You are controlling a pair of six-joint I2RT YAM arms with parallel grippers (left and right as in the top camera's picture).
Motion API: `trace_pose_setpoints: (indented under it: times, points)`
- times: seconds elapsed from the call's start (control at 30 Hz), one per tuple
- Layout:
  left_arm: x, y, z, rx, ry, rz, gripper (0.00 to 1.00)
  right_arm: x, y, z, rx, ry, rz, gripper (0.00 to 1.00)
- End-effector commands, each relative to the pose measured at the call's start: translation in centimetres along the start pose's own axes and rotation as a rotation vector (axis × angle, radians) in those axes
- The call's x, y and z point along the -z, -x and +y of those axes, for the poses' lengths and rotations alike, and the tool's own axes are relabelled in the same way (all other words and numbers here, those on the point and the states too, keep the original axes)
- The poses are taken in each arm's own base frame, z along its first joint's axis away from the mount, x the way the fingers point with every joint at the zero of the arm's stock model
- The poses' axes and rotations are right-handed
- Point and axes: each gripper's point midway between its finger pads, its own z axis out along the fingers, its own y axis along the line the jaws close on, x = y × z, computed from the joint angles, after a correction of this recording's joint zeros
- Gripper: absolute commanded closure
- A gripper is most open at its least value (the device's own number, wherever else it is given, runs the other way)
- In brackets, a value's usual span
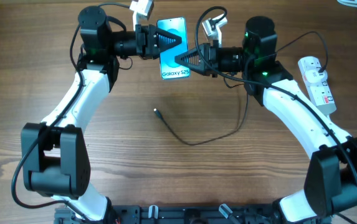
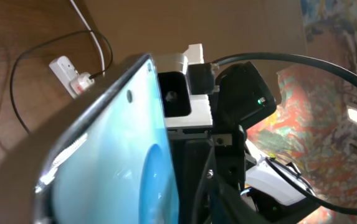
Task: Plug charger to phone and switch on socket
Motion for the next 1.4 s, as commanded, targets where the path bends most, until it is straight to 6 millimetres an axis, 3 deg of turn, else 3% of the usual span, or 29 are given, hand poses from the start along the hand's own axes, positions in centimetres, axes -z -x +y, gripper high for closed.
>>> trace_pose_setpoints:
  times: [0.0, 0.07, 0.23, 0.3, 0.33, 0.4, 0.47, 0.57, 0.73, 0.83, 0.9, 1.0, 1.07, 1.13, 1.27, 1.37]
  points:
    - [-0.3, -0.6, -2.8, -0.107, -0.034, 0.050, 0.71, 0.9, 2.1, -3.2, -0.147, -0.083, -0.114, 0.96]
    - [-0.3, -0.5, -2.8, -0.107, -0.033, 0.049, 0.74, 0.8, 1.9, -3.1, -0.154, -0.077, -0.105, 0.96]
    - [-0.3, -0.5, -2.8, -0.107, -0.032, 0.046, 0.96, 0.7, 1.7, -3.0, -0.152, -0.075, -0.097, 0.96]
    - [-0.3, -0.5, -2.7, -0.107, -0.032, 0.045, 0.96, 0.7, 1.5, -2.9, -0.151, -0.068, -0.086, 0.92]
    - [-0.3, -0.5, -2.7, -0.115, -0.032, 0.045, 0.96, 0.6, 1.4, -2.8, -0.136, -0.063, -0.075, 0.87]
    - [-0.3, -0.5, -2.7, -0.138, -0.032, 0.047, 0.96, 0.6, 1.0, -2.6, -0.103, -0.050, -0.050, 0.66]
    - [-0.3, -0.7, -2.1, -0.148, -0.027, 0.049, 0.96, 0.7, 0.7, -2.5, -0.074, -0.045, -0.033, 0.51]
    - [-0.3, -1.2, -0.9, -0.141, -0.011, 0.053, 0.96, 0.9, 0.3, -3.0, -0.045, -0.057, -0.017, 0.39]
    - [0.2, -1.6, 4.5, 0.030, 0.179, -0.039, 0.96, 1.9, -0.7, -5.0, 0.013, -0.109, 0.010, 0.32]
    - [0.7, -2.9, 7.0, 0.105, 0.286, -0.045, 0.96, 3.3, -1.3, -6.8, 0.026, -0.162, 0.018, 0.30]
    - [1.4, -3.9, 9.0, 0.203, 0.386, -0.058, 0.96, 4.4, -1.7, -8.7, -0.004, -0.239, 0.007, 0.29]
    - [3.6, -7.4, 13.0, 0.527, 0.634, -0.094, 0.96, 8.0, -2.8, -14.4, -0.099, -0.539, -0.035, 0.25]
    - [3.6, -9.3, 12.8, 0.640, 0.644, -0.060, 0.96, 10.7, -3.6, -17.5, -0.156, -0.753, -0.058, 0.15]
    - [2.6, -11.1, 11.1, 0.789, 0.569, -0.005, 0.96, 13.8, -4.4, -20.1, -0.196, -0.981, -0.082, 0.00]
    - [0.6, -13.9, 8.0, 1.078, 0.464, 0.088, 0.96, 18.2, -5.0, -22.3, -0.203, -1.263, -0.111, 0.00]
    - [-0.9, -15.4, 6.7, 1.188, 0.446, 0.145, 0.96, 18.6, -4.4, -22.4, -0.181, -1.285, -0.136, 0.00]
